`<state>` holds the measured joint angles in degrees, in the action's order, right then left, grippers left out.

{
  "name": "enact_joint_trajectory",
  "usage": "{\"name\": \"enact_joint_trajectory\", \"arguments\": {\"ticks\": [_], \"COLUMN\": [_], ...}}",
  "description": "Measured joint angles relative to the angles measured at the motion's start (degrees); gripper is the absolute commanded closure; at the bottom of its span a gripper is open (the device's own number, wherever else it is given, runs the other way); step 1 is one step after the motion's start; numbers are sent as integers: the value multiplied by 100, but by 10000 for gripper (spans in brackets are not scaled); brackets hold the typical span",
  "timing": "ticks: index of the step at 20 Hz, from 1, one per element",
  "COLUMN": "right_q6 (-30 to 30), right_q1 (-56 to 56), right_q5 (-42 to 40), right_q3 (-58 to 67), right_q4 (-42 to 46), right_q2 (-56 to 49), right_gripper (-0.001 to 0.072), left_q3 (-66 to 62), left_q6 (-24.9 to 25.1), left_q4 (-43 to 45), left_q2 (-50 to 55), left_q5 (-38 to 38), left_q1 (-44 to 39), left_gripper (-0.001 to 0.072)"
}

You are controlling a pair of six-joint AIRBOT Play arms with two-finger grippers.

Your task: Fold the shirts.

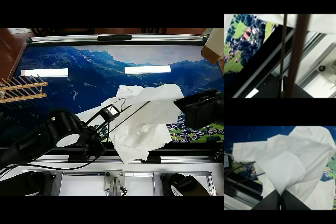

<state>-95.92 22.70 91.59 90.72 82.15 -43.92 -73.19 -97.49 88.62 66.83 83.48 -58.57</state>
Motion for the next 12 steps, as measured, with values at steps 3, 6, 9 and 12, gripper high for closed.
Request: {"name": "enact_joint_trajectory", "arguments": {"ticks": [3,6,9,12], "right_q6": [-13,0,105,164], "right_q1": [13,15,15,15], "right_q5": [-138,-442,-824,-1003], "right_q3": [0,0,0,0], "right_q4": [26,-240,-686,-1012], "right_q2": [61,85,87,50], "right_gripper": [648,648,648,648], "left_q3": [-2,-2,0,2], "left_q6": [-396,-664,-804,-933], "left_q4": [42,98,98,-20], "left_q2": [-286,-393,-356,-232], "left_q5": [136,81,-442,-1032], "left_q1": [-2,-2,-4,-4], "left_gripper": [671,672,671,671]}}
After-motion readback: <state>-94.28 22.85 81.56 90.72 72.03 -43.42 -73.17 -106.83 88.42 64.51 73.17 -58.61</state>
